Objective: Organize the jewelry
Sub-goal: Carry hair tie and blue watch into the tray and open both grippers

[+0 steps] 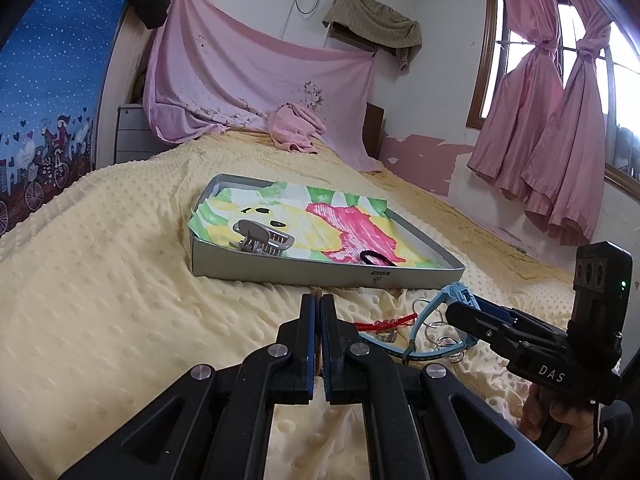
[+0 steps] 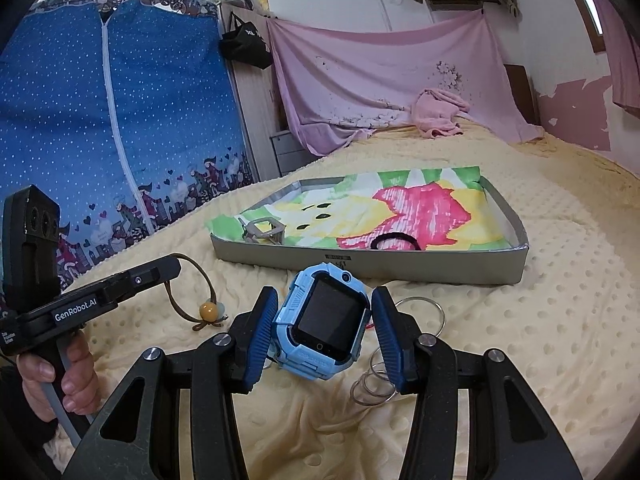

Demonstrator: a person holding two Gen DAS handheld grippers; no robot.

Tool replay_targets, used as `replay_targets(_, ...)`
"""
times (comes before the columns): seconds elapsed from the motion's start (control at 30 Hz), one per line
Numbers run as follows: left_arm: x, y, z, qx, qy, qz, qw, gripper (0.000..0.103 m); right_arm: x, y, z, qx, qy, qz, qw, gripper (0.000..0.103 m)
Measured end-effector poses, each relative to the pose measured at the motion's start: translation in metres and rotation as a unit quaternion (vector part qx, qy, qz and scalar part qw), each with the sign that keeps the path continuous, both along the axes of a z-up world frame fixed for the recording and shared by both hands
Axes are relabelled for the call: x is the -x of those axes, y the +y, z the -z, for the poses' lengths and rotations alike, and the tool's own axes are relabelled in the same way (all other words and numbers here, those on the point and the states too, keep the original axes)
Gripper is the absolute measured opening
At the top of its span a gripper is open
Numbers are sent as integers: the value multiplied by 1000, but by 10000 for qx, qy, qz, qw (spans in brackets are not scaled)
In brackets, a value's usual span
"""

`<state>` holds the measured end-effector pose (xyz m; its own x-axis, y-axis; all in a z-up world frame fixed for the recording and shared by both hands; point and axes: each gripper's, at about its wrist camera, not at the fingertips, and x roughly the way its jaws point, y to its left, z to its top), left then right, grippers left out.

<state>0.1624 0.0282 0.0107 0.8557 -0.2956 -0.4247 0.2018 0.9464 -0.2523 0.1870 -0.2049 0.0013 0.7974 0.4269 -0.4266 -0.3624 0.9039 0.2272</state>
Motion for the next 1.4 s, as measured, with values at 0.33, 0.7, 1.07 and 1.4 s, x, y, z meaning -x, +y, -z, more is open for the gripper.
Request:
replay_targets(0.33,-1,-1,2,27,-24,8,10000,3,-4,1,0,66,26,61,10000,43)
replay_targets(0.7,-2,-2,-4,91,-84,42,9999,3,1,-7,-20,134,-314,215,9992,43)
replay_targets(1.07,-31,-14,-43,163,-346,240,9990,3,-13,-10,-53,246,-689,292,9969,40)
replay_targets(1.4,-55,-26,-23,219,-15,290,9993,3,-61,-21,-32,4,129,83,9999,3)
